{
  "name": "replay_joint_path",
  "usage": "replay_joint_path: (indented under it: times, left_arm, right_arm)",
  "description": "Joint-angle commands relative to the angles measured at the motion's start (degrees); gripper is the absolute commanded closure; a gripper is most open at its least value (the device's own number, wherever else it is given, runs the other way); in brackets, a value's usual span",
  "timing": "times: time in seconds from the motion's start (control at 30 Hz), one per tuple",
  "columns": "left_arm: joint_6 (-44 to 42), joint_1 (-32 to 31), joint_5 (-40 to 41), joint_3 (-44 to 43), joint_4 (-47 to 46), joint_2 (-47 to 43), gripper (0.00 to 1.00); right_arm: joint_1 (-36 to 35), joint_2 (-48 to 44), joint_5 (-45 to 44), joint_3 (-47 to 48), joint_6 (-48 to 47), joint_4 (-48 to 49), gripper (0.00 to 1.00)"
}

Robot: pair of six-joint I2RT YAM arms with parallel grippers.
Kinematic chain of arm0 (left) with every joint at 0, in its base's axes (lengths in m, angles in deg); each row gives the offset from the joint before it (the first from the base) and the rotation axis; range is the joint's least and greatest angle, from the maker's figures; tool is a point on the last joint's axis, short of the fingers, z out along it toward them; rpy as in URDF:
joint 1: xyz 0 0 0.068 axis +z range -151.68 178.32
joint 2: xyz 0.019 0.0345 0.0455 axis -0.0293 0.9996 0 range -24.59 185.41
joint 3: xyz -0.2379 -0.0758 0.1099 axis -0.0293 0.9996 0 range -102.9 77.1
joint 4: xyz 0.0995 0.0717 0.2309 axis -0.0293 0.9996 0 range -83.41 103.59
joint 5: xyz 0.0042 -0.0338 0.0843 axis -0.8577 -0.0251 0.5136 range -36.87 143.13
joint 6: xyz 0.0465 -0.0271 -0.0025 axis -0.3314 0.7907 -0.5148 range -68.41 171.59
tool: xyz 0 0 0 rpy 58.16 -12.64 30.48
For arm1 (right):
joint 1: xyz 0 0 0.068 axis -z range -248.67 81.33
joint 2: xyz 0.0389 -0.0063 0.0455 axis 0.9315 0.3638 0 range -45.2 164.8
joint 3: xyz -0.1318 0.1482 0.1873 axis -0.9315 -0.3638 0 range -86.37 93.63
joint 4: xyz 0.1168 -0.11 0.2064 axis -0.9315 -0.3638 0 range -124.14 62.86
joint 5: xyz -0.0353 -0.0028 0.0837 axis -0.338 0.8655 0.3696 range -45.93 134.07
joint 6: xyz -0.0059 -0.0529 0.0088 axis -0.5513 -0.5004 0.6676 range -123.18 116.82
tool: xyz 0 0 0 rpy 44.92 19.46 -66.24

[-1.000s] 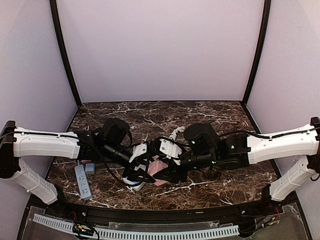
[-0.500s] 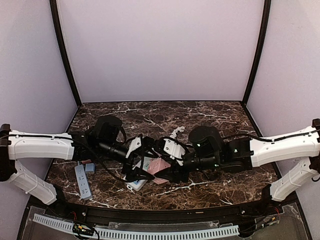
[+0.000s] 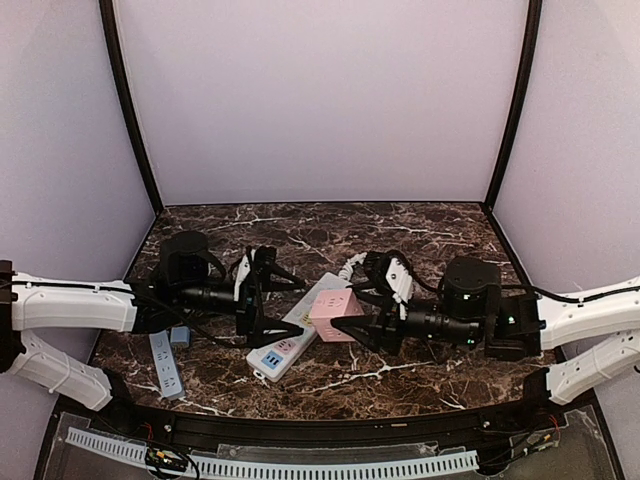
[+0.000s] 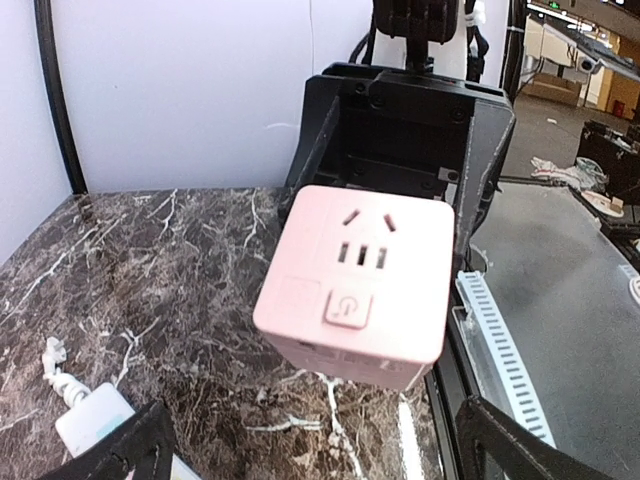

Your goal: Insert the plug

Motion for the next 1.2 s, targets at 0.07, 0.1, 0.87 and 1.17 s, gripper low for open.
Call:
replay_joint_path:
  times: [0.07, 0.1, 0.87, 1.17]
  left_arm:
    - [10.63, 0.22, -4.37, 0.34, -15.97, 1.82, 0.01]
    - [11.45, 0.20, -5.65, 0.19, -17.12, 2.27, 0.01]
    - [25.31, 0.19, -15.34, -2.41, -39.06, 12.69, 0.41]
    - [16.98, 0.22, -17.45, -3.78, -24.85, 9.54, 0.90]
  right_arm:
    - [-0.50, -1.99, 3.42, -0.27, 2.10, 16.76, 1.00]
    - [-0.52, -2.00, 3.88, -0.28, 2.11, 17.83, 1.00]
    - [-0.49, 3.81, 6.10, 1.13, 2.76, 28.79, 1.00]
    - [-0.51, -0.31, 4.88, 4.59, 3.41, 8.49, 0.49]
